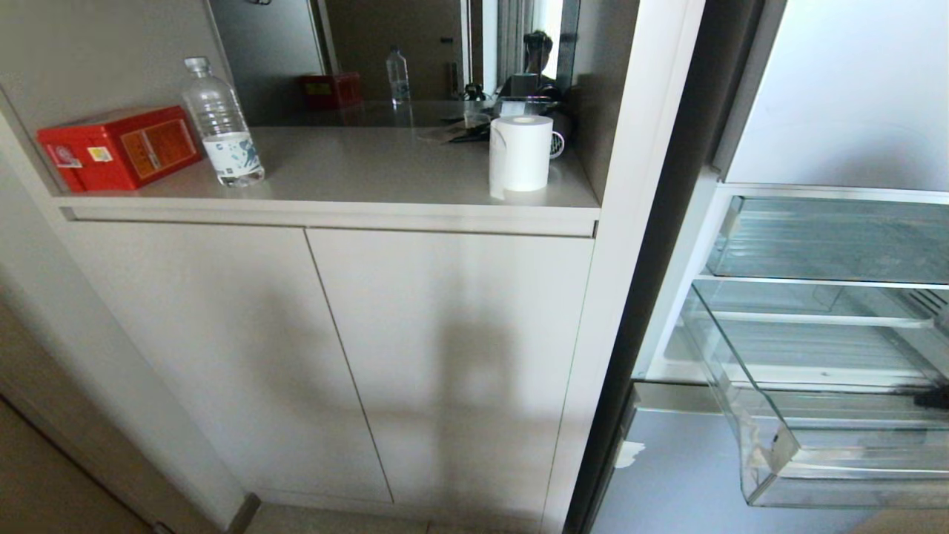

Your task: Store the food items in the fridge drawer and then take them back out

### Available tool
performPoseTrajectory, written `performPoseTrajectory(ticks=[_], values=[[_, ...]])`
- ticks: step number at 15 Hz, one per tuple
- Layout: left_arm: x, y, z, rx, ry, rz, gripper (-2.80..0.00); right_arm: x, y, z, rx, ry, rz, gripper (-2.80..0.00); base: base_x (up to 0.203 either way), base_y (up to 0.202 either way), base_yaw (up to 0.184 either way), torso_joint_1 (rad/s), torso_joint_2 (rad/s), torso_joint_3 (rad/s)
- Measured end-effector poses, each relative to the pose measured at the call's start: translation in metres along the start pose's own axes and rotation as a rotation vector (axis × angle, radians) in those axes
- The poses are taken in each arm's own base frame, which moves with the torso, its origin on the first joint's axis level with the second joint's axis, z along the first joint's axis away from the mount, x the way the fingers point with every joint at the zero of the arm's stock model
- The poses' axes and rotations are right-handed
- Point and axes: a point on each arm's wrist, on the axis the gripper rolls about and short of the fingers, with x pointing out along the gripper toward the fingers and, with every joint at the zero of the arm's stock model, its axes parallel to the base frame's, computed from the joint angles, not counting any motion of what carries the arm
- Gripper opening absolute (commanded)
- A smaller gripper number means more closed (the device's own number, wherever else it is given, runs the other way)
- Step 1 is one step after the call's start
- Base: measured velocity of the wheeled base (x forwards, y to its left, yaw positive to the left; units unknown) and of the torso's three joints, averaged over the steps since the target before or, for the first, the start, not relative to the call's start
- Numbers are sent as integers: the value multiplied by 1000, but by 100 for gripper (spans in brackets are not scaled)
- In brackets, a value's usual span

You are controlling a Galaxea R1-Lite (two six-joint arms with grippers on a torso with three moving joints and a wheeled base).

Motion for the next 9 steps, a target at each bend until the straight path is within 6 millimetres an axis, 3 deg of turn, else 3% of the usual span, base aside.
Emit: performPoseTrajectory(ticks=[9], values=[[0, 0, 0, 0, 0, 0, -280, -15, -11, -5, 29, -36, -21, 0, 0, 0, 0, 0, 0, 0]])
